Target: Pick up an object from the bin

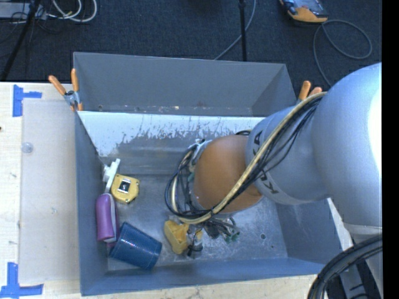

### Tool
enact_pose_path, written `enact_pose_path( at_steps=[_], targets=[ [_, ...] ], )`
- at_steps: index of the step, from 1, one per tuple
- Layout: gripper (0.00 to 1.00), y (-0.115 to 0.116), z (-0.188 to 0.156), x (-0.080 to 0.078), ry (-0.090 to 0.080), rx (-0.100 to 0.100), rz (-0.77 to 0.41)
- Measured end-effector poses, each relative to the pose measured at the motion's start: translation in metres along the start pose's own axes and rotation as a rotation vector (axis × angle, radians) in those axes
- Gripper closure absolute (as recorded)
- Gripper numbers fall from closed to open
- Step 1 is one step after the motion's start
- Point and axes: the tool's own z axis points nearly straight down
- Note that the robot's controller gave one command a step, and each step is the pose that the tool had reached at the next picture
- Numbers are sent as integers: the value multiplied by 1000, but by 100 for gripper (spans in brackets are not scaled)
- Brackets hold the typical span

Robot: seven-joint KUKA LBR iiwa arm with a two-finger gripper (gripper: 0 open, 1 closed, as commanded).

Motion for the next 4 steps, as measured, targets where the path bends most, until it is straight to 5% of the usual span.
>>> enact_pose_path(
  at_steps=[1, 2, 4],
  targets=[
    [100, 0, 0, 0, 0, 0, 0],
    [100, -3, -88, 0, 1, -1, -19],
    [100, -3, -90, 0, 4, -1, -20]
  ],
)
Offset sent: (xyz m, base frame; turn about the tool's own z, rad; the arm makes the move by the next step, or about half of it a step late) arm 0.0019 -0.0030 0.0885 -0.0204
